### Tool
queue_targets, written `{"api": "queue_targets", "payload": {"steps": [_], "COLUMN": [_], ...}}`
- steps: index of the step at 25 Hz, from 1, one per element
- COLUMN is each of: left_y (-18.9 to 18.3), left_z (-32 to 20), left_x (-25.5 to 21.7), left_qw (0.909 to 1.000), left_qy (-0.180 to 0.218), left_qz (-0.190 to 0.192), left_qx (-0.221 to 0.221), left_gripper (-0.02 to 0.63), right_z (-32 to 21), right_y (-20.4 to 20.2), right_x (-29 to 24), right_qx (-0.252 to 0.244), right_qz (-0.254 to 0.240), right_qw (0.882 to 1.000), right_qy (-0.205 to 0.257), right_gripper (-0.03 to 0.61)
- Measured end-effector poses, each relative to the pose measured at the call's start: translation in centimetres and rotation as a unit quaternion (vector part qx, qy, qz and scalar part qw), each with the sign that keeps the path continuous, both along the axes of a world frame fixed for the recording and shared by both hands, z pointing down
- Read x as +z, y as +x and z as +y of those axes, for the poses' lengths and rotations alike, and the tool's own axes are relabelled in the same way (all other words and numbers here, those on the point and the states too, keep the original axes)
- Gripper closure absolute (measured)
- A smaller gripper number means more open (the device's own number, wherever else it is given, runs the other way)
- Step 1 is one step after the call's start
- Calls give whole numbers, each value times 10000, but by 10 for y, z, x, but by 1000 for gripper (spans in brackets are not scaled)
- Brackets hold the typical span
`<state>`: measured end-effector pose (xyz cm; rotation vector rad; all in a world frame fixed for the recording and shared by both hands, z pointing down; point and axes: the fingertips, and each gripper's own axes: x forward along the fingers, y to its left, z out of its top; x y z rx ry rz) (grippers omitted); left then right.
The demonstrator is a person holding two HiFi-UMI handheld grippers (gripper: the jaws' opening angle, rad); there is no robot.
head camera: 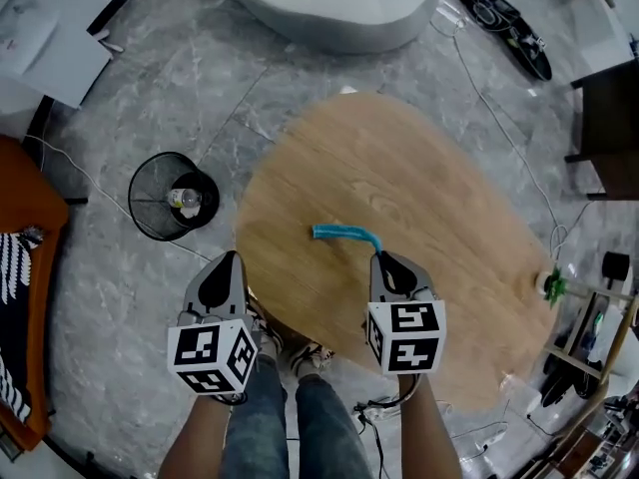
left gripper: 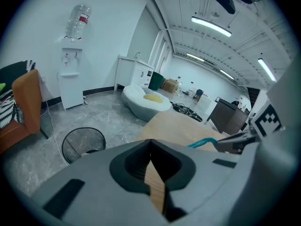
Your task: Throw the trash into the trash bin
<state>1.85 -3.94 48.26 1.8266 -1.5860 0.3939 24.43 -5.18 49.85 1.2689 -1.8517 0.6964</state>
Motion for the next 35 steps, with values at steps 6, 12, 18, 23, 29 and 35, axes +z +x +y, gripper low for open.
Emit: {"api": "queue_targets", "payload": {"steps": [6,12,18,23,29,35], "left_y": [-50,-121,-195,-254,-312,-353], "left_z": [-5,5,26,50,81,110], "left_x": [-14,-22,-21,-19,-4,29], "left_qw": [9991,9946,9859,9745,9603,9488], "left_qy": [78,104,55,10,-90,-254], "left_qz": [24,-11,-70,-99,-134,-137], "left_qx": [-423,-1031,-1671,-2243,-2784,-3146], "left_gripper": [621,621,621,621,621,621], "right_z": [-26,-47,-59,-61,-58,-54], "right_y": [-55,-134,-220,-292,-366,-413], "right_x": [-21,-35,-39,-34,-9,41], "right_qx": [-370,-923,-1490,-2000,-2450,-2675], "right_qz": [-79,-178,-297,-346,-307,-149], "right_qw": [9992,9952,9880,9789,9689,9634], "right_qy": [161,254,271,234,148,-83], "right_gripper": [560,560,560,560,560,559]}}
